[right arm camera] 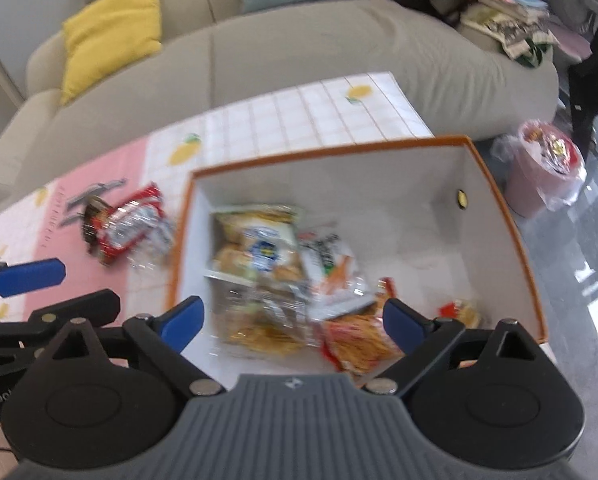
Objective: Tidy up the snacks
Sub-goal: 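Withdraw both tools from the box back toward the remaining snacks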
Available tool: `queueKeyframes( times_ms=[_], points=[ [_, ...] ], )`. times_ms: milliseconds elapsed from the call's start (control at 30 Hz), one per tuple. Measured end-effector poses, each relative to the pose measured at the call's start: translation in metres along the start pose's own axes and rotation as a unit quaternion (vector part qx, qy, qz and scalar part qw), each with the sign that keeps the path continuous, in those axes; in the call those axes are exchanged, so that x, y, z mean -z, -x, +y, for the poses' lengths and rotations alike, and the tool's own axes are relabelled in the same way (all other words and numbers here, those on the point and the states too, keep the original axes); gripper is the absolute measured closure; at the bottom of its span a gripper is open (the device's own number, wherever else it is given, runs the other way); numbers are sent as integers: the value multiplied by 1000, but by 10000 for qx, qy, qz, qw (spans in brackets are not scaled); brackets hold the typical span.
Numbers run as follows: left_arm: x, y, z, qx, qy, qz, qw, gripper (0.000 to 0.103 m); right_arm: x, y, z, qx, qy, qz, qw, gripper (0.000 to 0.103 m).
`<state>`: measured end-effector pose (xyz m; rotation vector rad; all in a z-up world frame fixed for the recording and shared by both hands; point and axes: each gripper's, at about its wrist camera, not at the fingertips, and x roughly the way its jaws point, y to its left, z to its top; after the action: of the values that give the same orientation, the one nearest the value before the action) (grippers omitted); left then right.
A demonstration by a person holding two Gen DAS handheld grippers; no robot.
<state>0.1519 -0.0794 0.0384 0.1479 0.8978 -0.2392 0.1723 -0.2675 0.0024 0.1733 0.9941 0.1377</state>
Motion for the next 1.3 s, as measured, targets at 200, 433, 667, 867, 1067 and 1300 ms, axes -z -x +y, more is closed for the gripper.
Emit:
queueKeyframes(
  times_ms=[200, 433, 667, 867, 1067, 1300],
  points=[
    [30, 22, 36, -342, 390, -414, 9978, 28, 27, 16, 41, -189, 148, -821, 9963, 7],
    [72, 29, 77, -996, 641, -541, 9915, 27, 67, 21, 85, -83, 769, -1713, 9822, 7],
    [109, 22, 112, -1220, 963, -437, 9869, 27, 96, 12, 112, -174, 957, -2026, 9744, 3],
    [129, 14, 126, -1133, 1042, -527, 9867, 27, 113, -10, 135, -51, 1303, -2008, 9709, 3],
    [142, 2, 139, -1003, 1179, -625, 9860, 27, 121, -25, 143, -45, 1410, -2057, 9684, 3],
    [151, -10, 158, -903, 1477, -562, 9833, 27, 121, -40, 159, -97, 1611, -2085, 9646, 5]
  ],
)
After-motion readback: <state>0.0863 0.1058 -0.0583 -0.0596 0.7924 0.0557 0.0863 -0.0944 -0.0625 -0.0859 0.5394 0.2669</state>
